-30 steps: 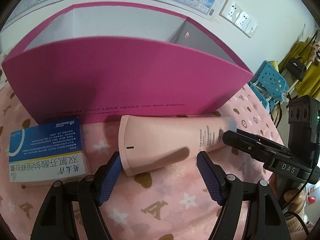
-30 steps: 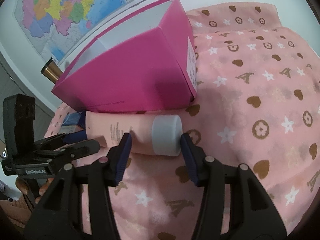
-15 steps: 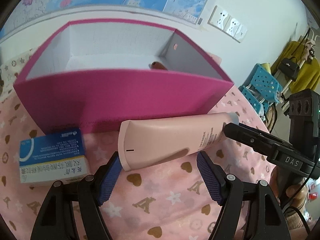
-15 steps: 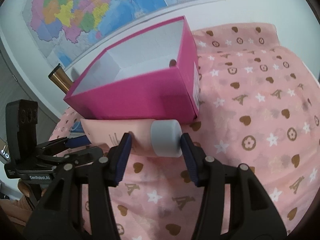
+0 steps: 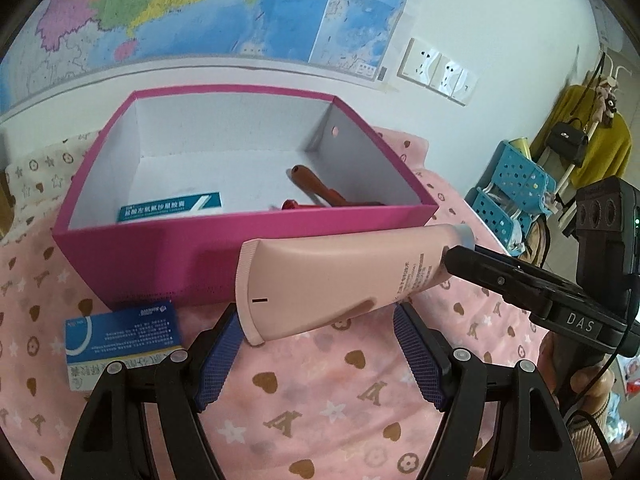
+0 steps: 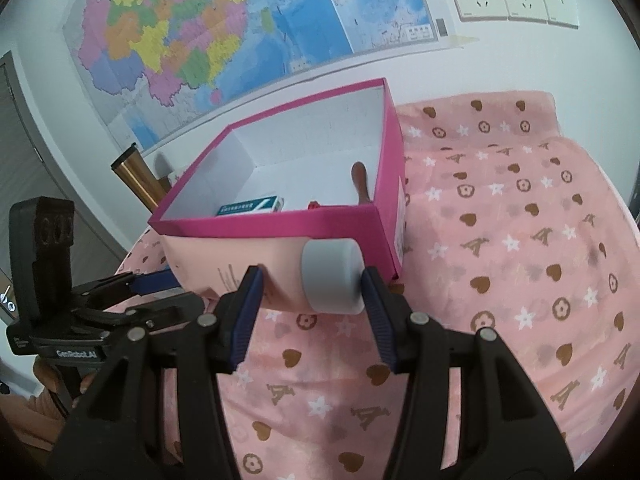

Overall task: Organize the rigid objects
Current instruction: 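Lift the pink bottle with the right gripper toward the magenta box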

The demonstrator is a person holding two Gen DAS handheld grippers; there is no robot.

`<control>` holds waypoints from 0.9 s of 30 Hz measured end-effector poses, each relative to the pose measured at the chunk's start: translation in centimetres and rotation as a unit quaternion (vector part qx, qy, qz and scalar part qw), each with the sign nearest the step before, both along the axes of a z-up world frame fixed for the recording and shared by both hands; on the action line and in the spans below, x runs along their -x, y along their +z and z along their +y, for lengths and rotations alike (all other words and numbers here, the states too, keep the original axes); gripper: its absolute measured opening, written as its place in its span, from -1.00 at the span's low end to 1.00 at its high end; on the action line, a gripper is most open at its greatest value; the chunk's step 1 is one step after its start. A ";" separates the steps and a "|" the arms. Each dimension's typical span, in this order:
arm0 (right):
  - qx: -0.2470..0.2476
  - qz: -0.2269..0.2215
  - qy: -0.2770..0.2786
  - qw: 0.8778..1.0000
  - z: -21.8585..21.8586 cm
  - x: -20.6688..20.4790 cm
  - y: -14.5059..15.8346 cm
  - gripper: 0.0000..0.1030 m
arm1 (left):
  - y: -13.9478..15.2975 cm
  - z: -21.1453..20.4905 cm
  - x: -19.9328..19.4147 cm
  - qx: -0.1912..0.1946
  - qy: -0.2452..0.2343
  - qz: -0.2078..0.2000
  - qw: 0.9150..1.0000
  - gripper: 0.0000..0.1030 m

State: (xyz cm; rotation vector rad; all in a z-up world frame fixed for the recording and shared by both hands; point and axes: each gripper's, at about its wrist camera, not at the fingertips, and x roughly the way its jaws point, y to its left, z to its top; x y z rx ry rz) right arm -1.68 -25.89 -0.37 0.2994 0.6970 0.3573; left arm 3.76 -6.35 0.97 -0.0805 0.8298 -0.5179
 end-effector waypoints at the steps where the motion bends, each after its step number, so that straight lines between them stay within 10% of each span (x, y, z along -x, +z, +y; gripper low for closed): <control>1: -0.001 -0.001 0.000 1.000 0.0 0.0 0.1 0.04 | 0.2 -0.2 -0.1 0.001 0.000 -0.001 1.000 0.49; 27: 0.002 -0.043 -0.004 0.999 -0.7 -2.0 3.8 0.05 | 3.6 -1.1 -1.8 -0.003 0.004 -0.052 0.999 0.49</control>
